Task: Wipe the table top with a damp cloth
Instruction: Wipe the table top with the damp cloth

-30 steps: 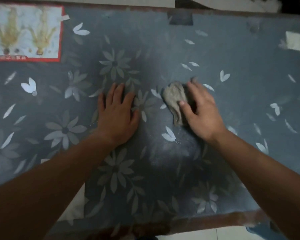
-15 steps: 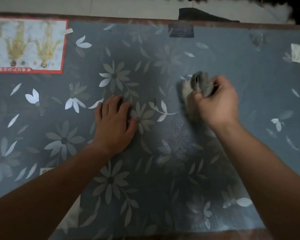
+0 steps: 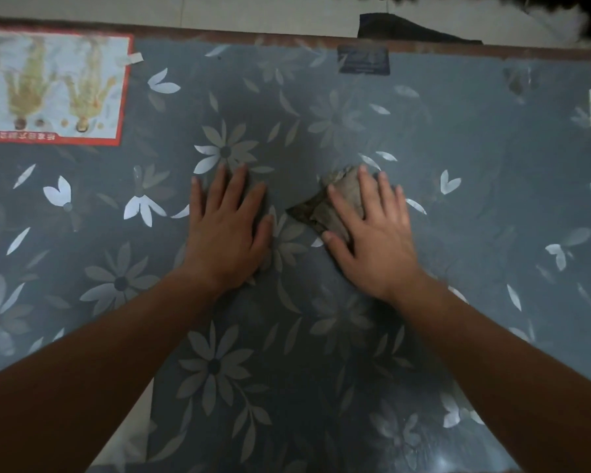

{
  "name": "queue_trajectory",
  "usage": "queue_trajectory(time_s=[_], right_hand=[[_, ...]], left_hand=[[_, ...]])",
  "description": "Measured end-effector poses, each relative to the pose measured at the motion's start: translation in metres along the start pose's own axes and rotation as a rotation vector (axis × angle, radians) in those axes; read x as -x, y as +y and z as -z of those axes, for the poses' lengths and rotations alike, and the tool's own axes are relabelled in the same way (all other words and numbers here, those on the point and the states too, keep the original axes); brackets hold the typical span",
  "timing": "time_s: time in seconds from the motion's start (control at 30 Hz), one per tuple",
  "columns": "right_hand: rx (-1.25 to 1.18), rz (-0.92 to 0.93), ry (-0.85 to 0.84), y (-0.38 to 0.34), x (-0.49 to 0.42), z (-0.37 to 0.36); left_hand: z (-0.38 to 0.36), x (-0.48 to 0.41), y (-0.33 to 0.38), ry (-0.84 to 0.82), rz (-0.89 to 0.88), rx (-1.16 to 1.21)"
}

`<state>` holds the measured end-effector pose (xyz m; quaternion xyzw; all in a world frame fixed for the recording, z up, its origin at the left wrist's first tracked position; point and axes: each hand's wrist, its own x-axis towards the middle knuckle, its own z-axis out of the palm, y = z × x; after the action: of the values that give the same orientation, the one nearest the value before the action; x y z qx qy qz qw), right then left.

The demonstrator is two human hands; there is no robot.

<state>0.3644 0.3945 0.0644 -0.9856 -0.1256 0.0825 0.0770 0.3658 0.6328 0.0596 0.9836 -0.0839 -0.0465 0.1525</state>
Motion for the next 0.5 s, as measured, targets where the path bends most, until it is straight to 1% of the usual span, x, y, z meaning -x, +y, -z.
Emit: queue_trajectory(time_s=[0.07,0.1,0.13,0.17,0.23,0.27,0.3,0.33,0.43,0.47,0.5], right_hand=[[0.036,0.107,0.000,0.001,0.003,-0.006],[0.052,0.128,0.003,0.007,-0.001,-0.006],[0.066,0.102,0.020,0.018,-0.011,-0.004],[0.071,0.024,0.045,0.030,-0.025,-0.001],[0.005,-0.228,0.065,0.051,-0.064,0.008],[-0.034,-0.311,0.055,0.053,-0.082,0.012],[-0.041,-0.325,0.046,0.047,-0.092,0.013],[-0.025,-0.263,0.048,0.036,-0.094,0.010],[0.038,0.113,0.064,-0.011,-0.055,-0.007],[0.046,0.202,0.060,-0.019,-0.036,-0.014],[0.048,0.254,0.047,-0.021,-0.024,-0.016]], left_hand=[[-0.005,-0.005,-0.005,-0.014,0.004,-0.028],[-0.008,-0.006,-0.007,-0.015,0.000,-0.043],[-0.011,-0.006,-0.009,-0.013,-0.010,-0.061],[-0.014,-0.005,-0.010,-0.006,-0.019,-0.068],[-0.016,-0.005,-0.013,0.013,-0.024,-0.053],[-0.016,-0.006,-0.013,0.018,-0.021,-0.045],[-0.016,-0.006,-0.013,0.015,-0.017,-0.037],[-0.014,-0.007,-0.012,0.006,-0.010,-0.024],[-0.008,-0.010,-0.009,0.007,0.038,0.039],[-0.005,-0.012,-0.008,0.021,0.051,0.041],[-0.002,-0.016,-0.008,0.046,0.058,0.035]])
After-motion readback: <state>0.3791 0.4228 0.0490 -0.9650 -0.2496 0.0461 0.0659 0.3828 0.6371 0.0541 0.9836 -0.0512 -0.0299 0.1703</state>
